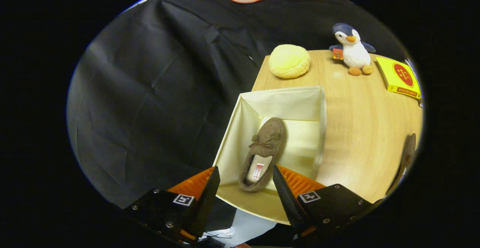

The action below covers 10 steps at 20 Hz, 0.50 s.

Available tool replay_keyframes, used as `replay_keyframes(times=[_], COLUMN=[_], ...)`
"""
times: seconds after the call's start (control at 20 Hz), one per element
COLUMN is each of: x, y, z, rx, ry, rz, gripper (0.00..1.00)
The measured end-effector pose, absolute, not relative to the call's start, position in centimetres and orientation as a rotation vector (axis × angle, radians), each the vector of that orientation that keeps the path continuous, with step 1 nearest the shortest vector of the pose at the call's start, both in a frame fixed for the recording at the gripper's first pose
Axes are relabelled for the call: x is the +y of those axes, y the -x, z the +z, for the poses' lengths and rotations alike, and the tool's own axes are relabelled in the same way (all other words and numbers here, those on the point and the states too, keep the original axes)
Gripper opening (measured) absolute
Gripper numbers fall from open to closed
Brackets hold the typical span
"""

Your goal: Open the storage box then place both shoes into the box .Put the left shoe in first, then the right shoe, with the right side of both shoes facing outward in a uniform manner.

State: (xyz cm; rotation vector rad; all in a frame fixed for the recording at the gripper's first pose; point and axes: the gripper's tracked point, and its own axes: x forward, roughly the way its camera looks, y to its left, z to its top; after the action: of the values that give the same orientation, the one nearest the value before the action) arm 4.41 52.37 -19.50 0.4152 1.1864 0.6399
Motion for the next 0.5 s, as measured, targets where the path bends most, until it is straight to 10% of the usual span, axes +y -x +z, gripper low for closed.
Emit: replay_keyframes(times=[0.5], x=[30.9], y=[-4.7], z=[-21.9], rx=[0.981], ry=[-0.231], rz=[0.409], gripper=[0.91])
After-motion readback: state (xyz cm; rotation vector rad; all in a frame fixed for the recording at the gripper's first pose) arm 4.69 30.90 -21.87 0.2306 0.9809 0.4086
